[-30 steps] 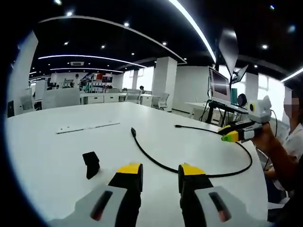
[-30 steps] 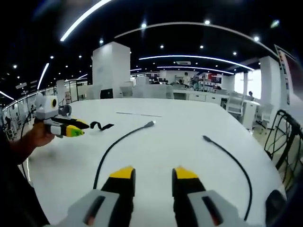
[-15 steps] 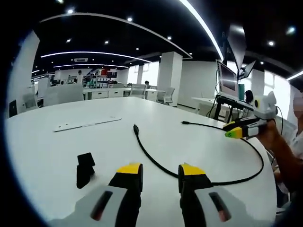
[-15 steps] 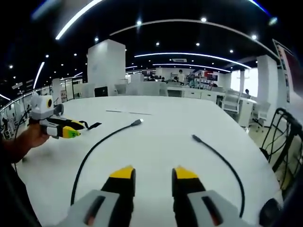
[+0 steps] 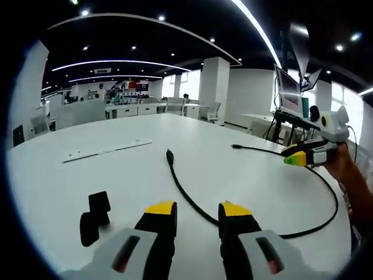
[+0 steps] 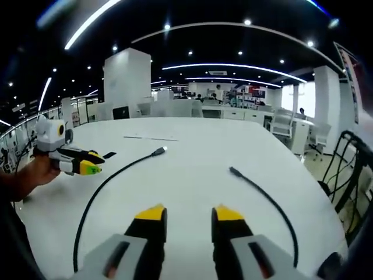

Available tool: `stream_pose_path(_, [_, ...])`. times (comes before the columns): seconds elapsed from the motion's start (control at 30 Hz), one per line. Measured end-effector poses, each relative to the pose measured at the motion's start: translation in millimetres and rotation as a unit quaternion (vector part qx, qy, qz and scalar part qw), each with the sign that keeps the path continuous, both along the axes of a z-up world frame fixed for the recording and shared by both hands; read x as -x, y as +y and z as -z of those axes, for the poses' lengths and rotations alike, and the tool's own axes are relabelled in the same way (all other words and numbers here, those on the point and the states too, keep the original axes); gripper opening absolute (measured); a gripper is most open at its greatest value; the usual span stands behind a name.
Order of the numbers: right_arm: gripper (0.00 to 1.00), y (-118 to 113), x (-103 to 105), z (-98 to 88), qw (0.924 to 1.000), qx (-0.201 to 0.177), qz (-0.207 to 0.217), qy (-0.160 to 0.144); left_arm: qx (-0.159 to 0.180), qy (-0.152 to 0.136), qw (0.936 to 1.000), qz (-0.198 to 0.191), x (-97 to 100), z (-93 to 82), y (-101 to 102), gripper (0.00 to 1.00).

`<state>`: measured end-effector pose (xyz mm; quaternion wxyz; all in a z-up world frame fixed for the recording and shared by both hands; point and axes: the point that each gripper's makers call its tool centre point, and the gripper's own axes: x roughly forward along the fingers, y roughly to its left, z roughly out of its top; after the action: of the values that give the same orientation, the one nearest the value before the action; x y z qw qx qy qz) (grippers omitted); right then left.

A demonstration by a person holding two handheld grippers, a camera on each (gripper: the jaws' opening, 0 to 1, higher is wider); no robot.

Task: Find the charging cable on the desk, coil it up and secure with Velcro.

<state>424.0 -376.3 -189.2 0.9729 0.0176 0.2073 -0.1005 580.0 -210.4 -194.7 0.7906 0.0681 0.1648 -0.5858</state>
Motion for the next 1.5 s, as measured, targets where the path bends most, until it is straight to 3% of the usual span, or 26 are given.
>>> stream_pose_path(0.37, [0.31,-21,1,2.5,0.9998,0.008,0.015,0.01,-0.027,0.0,0.9996,-0.008,-6.7,17.7,-21,0.25])
stream_pose_path(0.73, [0.31,-34,2,2.8,0.9996,0.009,0.024,0.013,-0.045,-0.021,0.9986,-0.018,-17.4,25.5,-33,0.23])
stream_pose_path(1.07, [0.31,-45,2,5.9,0.999,0.009,0.036,0.024,-0.035,-0.025,0.9989,-0.015,-16.8,25.9,-36,0.21])
stream_pose_path(1.5, [0.29,-89,4,17.5,0.997,0.002,0.065,0.042,-0.034,-0.027,0.9989,-0.017,-17.0,26.8,-39,0.15])
